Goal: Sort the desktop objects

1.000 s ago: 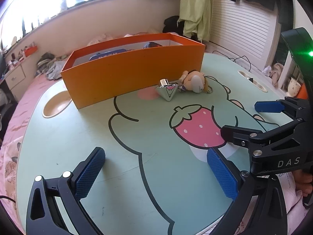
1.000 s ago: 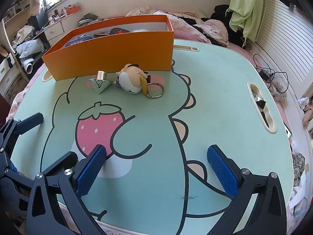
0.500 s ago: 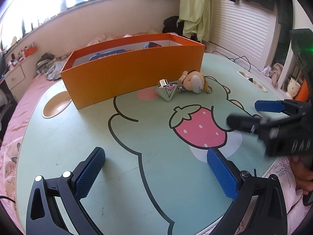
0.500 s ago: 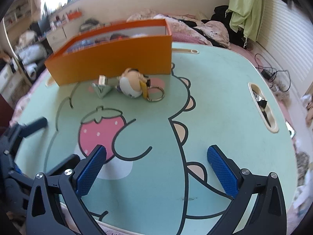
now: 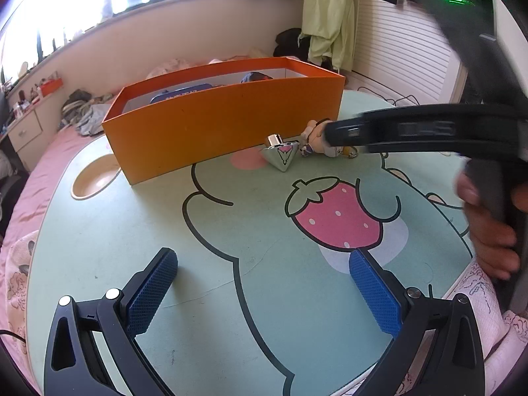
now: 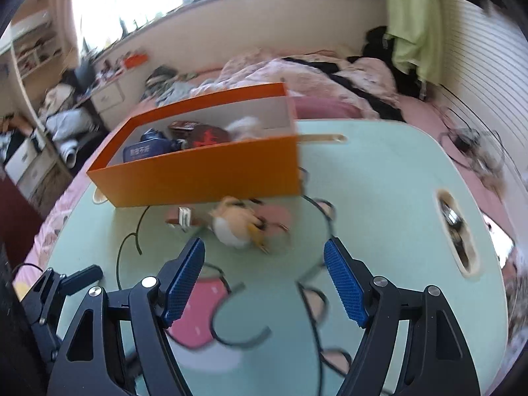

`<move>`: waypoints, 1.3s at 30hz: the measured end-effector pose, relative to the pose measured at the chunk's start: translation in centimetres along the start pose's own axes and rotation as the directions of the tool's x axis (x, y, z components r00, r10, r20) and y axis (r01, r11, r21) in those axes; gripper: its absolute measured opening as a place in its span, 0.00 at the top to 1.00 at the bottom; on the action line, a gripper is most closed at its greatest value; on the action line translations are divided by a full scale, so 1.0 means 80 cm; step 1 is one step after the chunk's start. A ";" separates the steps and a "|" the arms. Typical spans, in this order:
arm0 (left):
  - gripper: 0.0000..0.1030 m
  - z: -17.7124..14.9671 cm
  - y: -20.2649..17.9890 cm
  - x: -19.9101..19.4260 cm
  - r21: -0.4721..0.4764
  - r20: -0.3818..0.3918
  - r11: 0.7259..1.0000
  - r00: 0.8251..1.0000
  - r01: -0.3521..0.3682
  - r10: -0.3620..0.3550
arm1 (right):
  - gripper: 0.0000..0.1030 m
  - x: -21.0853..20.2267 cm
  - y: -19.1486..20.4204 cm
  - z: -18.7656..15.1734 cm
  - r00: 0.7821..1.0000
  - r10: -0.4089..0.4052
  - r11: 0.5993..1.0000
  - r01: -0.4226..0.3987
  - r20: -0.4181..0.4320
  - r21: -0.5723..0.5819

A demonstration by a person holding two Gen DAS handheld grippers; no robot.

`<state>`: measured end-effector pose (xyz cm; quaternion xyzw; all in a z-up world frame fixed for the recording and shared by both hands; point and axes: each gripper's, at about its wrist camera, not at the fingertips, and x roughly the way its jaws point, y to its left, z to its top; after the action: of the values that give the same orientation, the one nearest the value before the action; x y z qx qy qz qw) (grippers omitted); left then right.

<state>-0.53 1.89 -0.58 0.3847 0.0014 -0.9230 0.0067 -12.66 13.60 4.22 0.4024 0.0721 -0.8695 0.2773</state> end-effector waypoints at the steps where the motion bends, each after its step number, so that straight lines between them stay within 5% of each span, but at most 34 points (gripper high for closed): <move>1: 0.00 0.000 0.000 0.000 0.000 0.000 1.000 1.000 0.000 0.000 | 0.27 0.010 0.004 0.005 1.000 -0.020 1.000 0.020 -0.022 -0.014; 4: 0.00 0.000 0.000 0.000 0.000 0.000 1.000 1.000 0.000 0.000 | 0.28 0.035 0.009 0.017 0.996 -0.060 0.998 0.057 -0.068 -0.038; 8: 0.00 -0.001 0.000 0.000 -0.001 0.002 1.000 1.000 0.001 -0.001 | 0.59 0.051 0.008 0.021 0.995 -0.046 0.997 0.040 -0.088 -0.064; 19: 0.00 0.000 -0.001 0.002 -0.001 0.004 1.000 1.000 0.001 -0.001 | 0.59 -0.036 -0.014 -0.026 0.998 0.026 0.998 -0.022 0.061 -0.059; 25: 0.00 0.000 -0.001 0.002 -0.001 0.005 1.000 1.000 0.002 -0.002 | 0.59 -0.045 -0.011 -0.074 0.999 0.032 0.994 -0.028 0.035 -0.106; 31: 0.00 0.001 -0.001 0.003 -0.007 -0.002 1.000 1.000 0.009 -0.009 | 0.59 -0.030 -0.016 -0.074 1.000 0.017 0.997 -0.017 -0.004 -0.081; 35: 0.00 0.023 0.007 -0.001 -0.095 -0.019 0.989 0.994 0.109 -0.112 | 0.59 -0.031 -0.018 -0.074 1.000 0.008 0.997 -0.008 0.000 -0.081; 39: 0.00 0.062 0.009 0.007 -0.147 -0.040 0.980 0.989 0.132 -0.139 | 0.59 -0.033 -0.024 -0.074 1.000 0.014 0.998 -0.014 0.005 -0.061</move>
<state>-4.46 1.17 2.54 0.4051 0.0942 -0.9090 -0.0287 -8.37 18.37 2.02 0.3920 0.0950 -0.8659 0.2957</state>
